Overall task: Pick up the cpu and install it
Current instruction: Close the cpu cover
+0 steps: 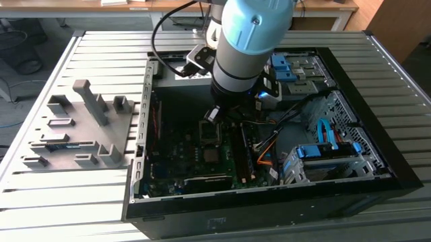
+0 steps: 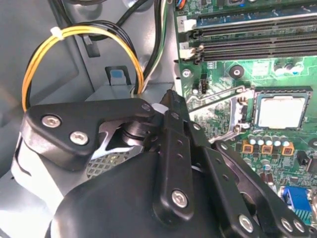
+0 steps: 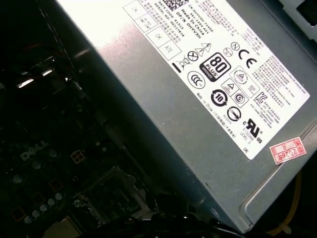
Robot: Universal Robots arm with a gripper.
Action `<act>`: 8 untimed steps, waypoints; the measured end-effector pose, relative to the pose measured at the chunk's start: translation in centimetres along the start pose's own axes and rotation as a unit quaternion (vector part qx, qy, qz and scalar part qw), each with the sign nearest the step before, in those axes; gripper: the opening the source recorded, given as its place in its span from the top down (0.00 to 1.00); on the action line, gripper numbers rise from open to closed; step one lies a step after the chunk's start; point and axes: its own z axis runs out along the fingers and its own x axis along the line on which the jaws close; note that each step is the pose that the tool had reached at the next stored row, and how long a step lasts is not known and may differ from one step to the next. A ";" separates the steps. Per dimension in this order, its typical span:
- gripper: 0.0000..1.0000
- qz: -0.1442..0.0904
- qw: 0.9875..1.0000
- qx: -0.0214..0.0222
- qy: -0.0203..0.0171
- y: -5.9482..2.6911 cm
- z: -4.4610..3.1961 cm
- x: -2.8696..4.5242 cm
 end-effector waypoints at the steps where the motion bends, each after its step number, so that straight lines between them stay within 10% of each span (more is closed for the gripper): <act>1: 0.90 0.000 1.000 0.000 0.000 0.01 -0.06 0.03; 8: 0.90 -0.001 1.000 0.002 -0.002 0.13 -0.55 0.12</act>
